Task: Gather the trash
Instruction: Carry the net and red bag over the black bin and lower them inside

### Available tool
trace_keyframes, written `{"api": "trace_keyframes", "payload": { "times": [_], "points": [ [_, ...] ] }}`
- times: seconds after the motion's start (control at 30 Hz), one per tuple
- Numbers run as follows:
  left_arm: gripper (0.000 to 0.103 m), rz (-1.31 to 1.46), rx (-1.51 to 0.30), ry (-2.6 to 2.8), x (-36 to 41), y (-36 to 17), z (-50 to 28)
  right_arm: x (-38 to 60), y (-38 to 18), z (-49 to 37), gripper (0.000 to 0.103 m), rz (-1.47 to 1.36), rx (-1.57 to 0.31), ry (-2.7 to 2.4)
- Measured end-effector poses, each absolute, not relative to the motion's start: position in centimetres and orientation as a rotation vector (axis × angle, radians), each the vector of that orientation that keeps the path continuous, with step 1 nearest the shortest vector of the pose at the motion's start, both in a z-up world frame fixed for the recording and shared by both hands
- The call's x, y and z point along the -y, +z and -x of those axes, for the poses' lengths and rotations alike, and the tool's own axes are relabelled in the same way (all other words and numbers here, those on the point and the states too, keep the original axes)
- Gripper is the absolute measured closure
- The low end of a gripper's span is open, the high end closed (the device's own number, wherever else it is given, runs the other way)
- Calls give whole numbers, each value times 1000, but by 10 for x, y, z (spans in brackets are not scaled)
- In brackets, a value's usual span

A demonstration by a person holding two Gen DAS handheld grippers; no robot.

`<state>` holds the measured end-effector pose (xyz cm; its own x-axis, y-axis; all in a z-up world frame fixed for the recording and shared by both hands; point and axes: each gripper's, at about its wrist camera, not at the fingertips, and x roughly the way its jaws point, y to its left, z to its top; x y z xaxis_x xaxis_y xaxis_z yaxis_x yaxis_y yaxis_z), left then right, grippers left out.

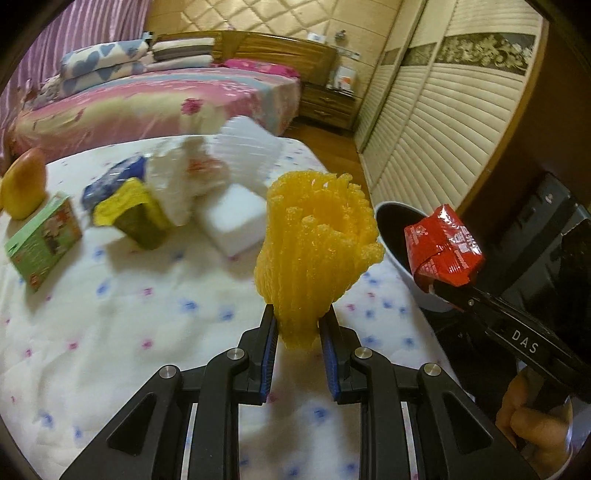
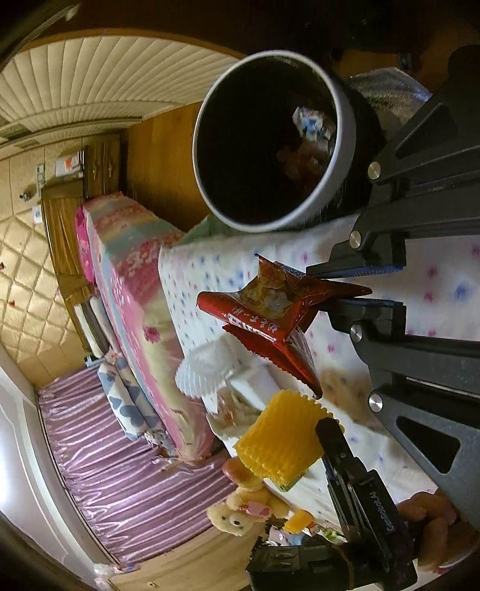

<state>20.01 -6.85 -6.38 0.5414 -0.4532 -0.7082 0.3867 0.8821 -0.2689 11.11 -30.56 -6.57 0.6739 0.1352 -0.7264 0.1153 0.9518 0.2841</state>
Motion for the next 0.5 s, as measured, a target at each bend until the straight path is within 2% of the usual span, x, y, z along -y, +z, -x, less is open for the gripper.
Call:
{"api": "trace_keyframes", "payload": {
  "times": [0.5],
  "points": [
    [82, 4, -871, -583, 118, -69, -218, 352, -66, -94, 94, -367, -824, -90]
  ]
}}
